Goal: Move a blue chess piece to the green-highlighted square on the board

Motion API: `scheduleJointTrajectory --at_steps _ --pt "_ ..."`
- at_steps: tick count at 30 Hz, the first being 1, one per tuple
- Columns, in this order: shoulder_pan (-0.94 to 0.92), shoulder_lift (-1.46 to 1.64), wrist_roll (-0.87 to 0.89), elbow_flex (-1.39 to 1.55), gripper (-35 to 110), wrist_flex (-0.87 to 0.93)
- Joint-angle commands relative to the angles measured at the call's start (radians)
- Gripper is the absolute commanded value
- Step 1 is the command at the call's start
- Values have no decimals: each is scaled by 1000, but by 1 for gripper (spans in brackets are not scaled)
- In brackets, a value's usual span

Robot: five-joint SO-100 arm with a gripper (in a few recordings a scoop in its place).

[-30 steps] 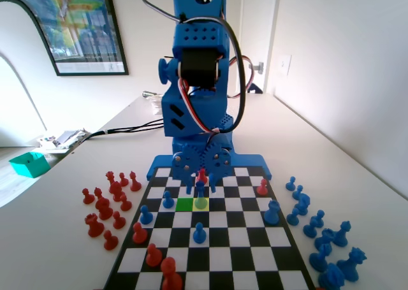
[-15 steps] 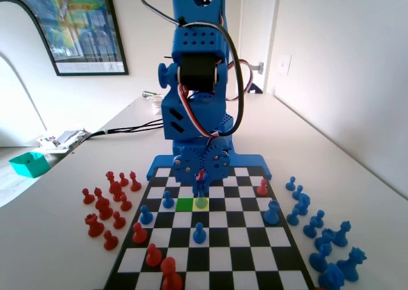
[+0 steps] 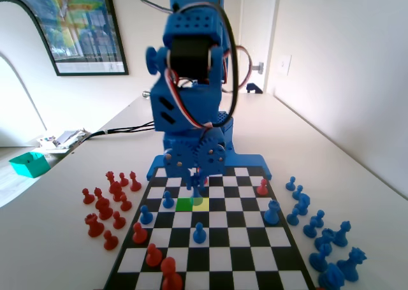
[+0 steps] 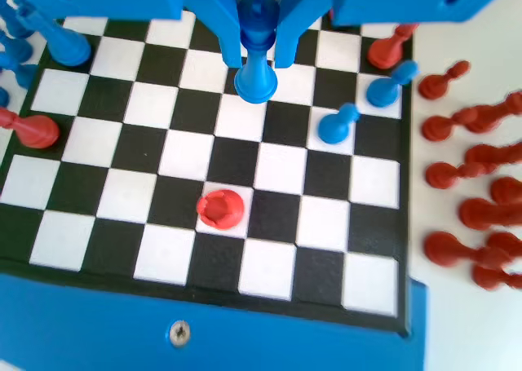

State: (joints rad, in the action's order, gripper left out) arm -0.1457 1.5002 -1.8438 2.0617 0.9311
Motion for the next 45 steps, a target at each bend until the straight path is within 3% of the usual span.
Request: scheduleJointTrajectory --at_steps 1,18,45 --pt "-46 35 -37 -57 1 38" --pt "-100 -9 -114 87 1 -84" --pt "-91 -14 -74 21 3 -63"
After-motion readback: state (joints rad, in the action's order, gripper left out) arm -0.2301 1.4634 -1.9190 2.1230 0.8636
